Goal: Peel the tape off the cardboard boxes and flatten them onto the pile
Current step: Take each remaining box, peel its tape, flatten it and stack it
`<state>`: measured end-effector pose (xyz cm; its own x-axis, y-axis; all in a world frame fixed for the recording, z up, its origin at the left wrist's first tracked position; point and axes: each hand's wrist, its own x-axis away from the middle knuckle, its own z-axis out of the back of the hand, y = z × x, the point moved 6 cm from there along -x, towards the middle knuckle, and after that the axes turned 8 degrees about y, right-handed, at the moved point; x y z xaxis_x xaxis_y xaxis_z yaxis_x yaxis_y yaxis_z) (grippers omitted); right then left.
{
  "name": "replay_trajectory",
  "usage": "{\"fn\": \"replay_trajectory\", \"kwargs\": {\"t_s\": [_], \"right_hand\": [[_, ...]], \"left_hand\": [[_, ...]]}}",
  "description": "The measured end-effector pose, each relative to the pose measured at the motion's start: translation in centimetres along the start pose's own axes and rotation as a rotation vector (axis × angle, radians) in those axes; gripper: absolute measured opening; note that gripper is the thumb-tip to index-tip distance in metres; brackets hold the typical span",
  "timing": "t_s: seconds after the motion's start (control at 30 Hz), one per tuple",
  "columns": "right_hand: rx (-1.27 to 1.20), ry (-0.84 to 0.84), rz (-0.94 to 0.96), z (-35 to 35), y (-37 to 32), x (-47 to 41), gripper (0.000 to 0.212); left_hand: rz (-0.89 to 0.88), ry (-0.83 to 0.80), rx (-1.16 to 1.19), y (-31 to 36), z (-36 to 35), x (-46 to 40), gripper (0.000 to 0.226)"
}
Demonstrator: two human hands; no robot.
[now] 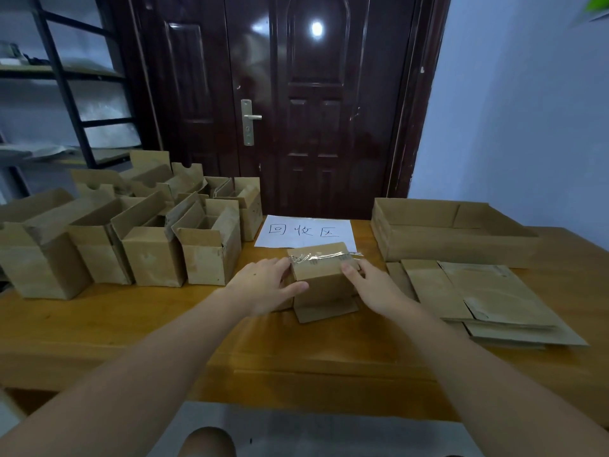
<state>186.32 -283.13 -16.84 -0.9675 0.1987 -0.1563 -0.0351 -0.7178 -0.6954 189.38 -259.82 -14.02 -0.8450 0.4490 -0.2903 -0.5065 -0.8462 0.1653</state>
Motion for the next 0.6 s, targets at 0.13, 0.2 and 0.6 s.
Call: {"fn": "replay_trajectory", "kwargs": {"t_s": [0.13, 0.2, 0.6], "right_hand": [[-0.015, -0.012, -0.023, -0.3, -0.4, -0.6, 0.069], [-0.047, -0.024, -0.059, -0.4, -0.3, -1.0, 0.071], [-0.122, -0.062, -0.149, -0.5, -1.0, -1.7, 0.048]], "left_hand": [[0.014, -0.026, 0.032, 0.0, -0.3, 0.2, 0.063], [-0.029, -0.026, 0.000, 0.1, -0.1, 0.4, 0.058], [-0.305, 0.123, -0.101, 1.5, 1.9, -0.1, 0.064]]}}
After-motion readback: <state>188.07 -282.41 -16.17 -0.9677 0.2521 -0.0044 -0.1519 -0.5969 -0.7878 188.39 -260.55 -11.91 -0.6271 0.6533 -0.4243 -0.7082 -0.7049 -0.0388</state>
